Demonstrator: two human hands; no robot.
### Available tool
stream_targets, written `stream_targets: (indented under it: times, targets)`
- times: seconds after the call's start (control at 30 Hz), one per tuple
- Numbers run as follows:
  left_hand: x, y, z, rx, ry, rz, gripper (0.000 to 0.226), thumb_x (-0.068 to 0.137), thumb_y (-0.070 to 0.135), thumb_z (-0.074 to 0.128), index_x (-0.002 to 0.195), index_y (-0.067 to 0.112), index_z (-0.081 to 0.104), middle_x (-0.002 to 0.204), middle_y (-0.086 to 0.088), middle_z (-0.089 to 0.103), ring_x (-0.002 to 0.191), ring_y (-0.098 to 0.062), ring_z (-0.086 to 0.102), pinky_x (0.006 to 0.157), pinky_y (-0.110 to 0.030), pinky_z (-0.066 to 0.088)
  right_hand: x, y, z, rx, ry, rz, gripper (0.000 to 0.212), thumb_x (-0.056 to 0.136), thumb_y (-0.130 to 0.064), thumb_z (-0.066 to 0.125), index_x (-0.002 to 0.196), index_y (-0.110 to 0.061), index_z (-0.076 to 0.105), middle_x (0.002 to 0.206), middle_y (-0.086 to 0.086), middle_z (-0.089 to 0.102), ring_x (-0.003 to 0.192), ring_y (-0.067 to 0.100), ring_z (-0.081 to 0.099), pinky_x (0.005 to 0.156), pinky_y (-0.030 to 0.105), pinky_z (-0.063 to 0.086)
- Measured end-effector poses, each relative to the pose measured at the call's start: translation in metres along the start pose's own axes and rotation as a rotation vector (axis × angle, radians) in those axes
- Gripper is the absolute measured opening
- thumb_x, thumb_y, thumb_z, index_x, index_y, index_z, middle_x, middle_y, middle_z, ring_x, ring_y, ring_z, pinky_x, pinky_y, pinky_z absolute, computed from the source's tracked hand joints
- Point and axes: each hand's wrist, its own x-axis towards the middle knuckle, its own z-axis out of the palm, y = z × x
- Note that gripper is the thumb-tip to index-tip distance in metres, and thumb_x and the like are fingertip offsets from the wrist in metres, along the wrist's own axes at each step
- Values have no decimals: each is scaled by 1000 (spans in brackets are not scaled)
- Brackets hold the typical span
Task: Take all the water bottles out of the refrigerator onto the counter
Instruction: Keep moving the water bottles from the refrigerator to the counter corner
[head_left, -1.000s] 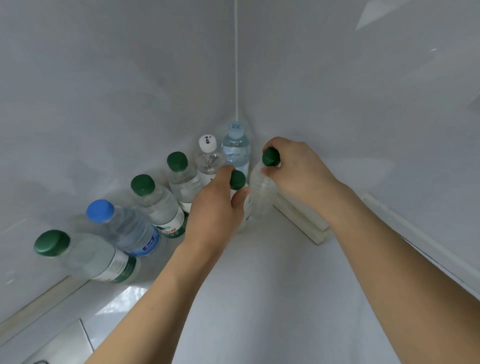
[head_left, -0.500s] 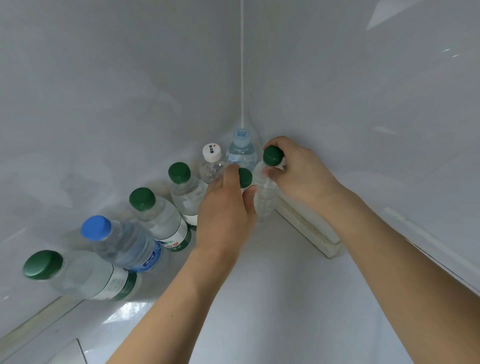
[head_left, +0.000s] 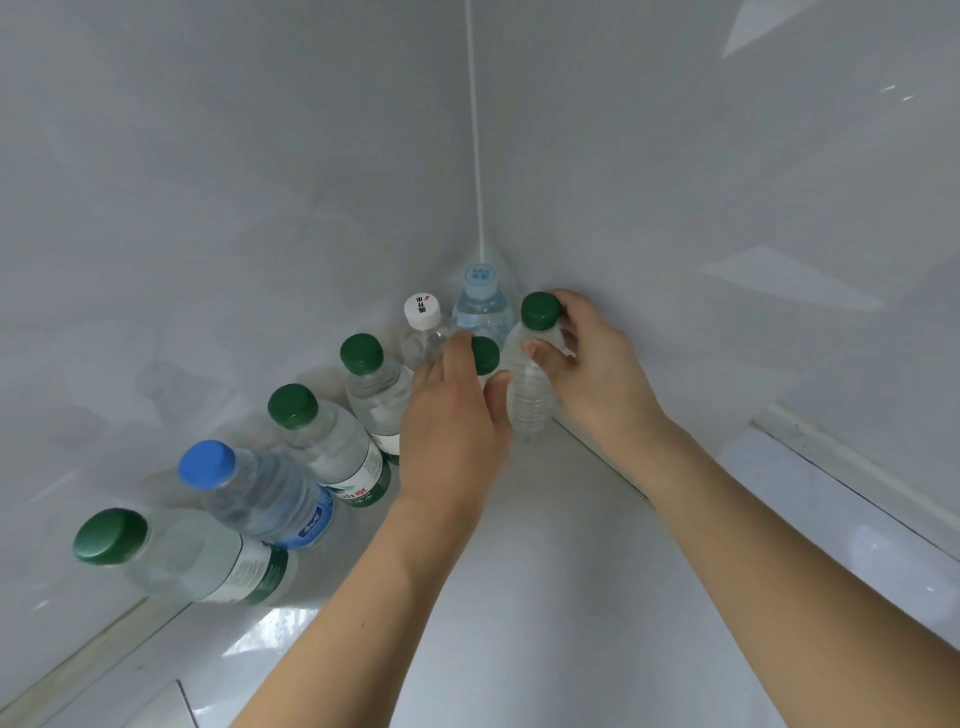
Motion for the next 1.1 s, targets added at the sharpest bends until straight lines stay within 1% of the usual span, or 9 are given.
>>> stream_targets:
  times: [0.13, 0.23, 0.3, 0.43, 0.53, 0.67, 0.77, 0.97, 1.1]
  targets:
    - [-2, 5, -5, 13, -70, -48, 47, 97, 27, 53, 138, 8, 39, 125, -14, 55, 114, -32, 49, 89, -39, 42, -16, -4, -2, 40, 8, 69, 40, 90, -25, 66, 127, -18, 53, 126, -3, 61, 118, 16, 55, 102, 32, 44]
    - [1, 8, -13, 92, -148, -63, 49, 97, 30, 51, 139, 9, 36, 127, -12, 54, 114, -31, 51, 89, -39, 42, -32, -13, -11, -45, -77, 92, 48, 93, -26, 62, 138, -19, 45, 134, -3, 54, 124, 15, 49, 97, 17, 34]
    - [0, 10, -22, 140, -171, -36, 52, 97, 32, 51, 141, 10, 34, 131, -10, 53, 116, -31, 51, 89, -39, 42, -43, -19, -21, -130, -89, 123, 55, 95, -30, 59, 144, -16, 39, 144, 0, 46, 133, 15, 41, 97, 14, 27]
    - [-19, 14, -46, 149, -158, 78, 52, 97, 32, 49, 142, 11, 34, 140, -9, 47, 120, -33, 50, 91, -42, 43, -79, -33, -48, -239, -115, 189, 59, 96, -34, 55, 147, -11, 35, 152, 4, 37, 139, 17, 32, 108, 21, 23]
    - [-40, 10, -56, 174, -201, 171, 51, 97, 33, 48, 141, 9, 37, 141, -11, 46, 117, -35, 52, 88, -44, 46, -115, -39, -58, -286, -123, 231, 60, 96, -35, 54, 148, -12, 33, 153, 4, 35, 140, 17, 30, 110, 23, 22]
    - [-84, 8, -64, 209, -281, 240, 53, 99, 33, 45, 144, 6, 35, 149, -14, 39, 138, -34, 34, 112, -43, 32, -171, -44, -61, -361, -119, 253, 54, 95, -26, 54, 144, -9, 37, 146, 9, 41, 135, 22, 36, 103, 22, 26]
    - [-120, 8, -67, 235, -348, 287, 55, 100, 35, 42, 148, 9, 30, 154, -11, 32, 143, -32, 26, 117, -41, 24, -212, -44, -60, -434, -102, 266, 52, 94, -24, 55, 140, -4, 40, 144, 13, 42, 134, 26, 36, 107, 27, 25]
    - [-173, 20, -64, 249, -498, 374, 56, 102, 36, 38, 151, 11, 24, 158, -7, 23, 145, -29, 17, 118, -40, 19, -291, -29, -73, -503, -71, 366, 62, 98, -30, 50, 150, -7, 25, 158, 7, 22, 148, 22, 9, 119, 32, 11]
    - [-199, 46, -56, 238, -562, 447, 56, 102, 36, 37, 151, 12, 22, 159, -5, 22, 146, -26, 15, 119, -38, 19, -345, -18, -101, -504, -40, 488, 63, 99, -32, 46, 152, -10, 19, 160, 3, 15, 148, 19, 4, 120, 32, 8]
